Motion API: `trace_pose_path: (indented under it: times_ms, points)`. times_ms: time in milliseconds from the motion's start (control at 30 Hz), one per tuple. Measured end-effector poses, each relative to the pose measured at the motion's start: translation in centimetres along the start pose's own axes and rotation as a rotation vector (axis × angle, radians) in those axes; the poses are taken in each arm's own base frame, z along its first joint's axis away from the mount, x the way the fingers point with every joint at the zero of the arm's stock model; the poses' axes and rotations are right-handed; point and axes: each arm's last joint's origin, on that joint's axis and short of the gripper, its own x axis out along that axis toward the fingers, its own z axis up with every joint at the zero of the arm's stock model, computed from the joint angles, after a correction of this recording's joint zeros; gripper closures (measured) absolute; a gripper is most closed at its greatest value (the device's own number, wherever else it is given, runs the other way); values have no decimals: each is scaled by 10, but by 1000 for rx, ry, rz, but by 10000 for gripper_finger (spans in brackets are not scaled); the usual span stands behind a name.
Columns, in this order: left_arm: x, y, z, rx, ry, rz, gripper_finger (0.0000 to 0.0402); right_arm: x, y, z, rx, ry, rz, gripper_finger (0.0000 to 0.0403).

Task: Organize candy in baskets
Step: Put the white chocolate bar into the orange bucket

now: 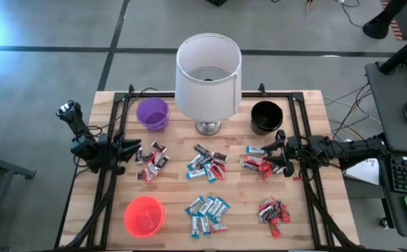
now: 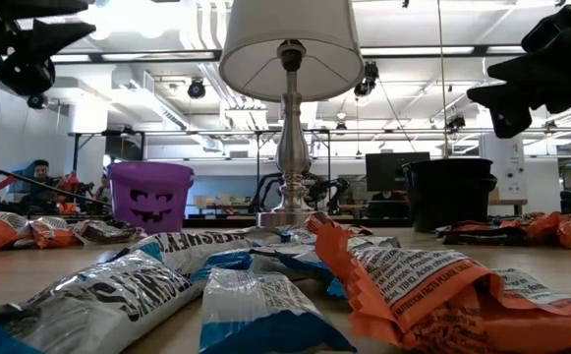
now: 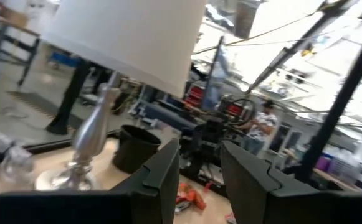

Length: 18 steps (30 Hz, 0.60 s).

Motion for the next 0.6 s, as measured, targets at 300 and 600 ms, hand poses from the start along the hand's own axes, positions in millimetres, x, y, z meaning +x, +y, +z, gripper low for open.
trace_pose_path:
  times_ms: [300,600]
  points:
    - [0,1,0,-17,3,45,302,0,1,5,-25,-54,14,213]
    - [0,1,0,-52,1,48,302,0,1,4,-13,-46,12,213]
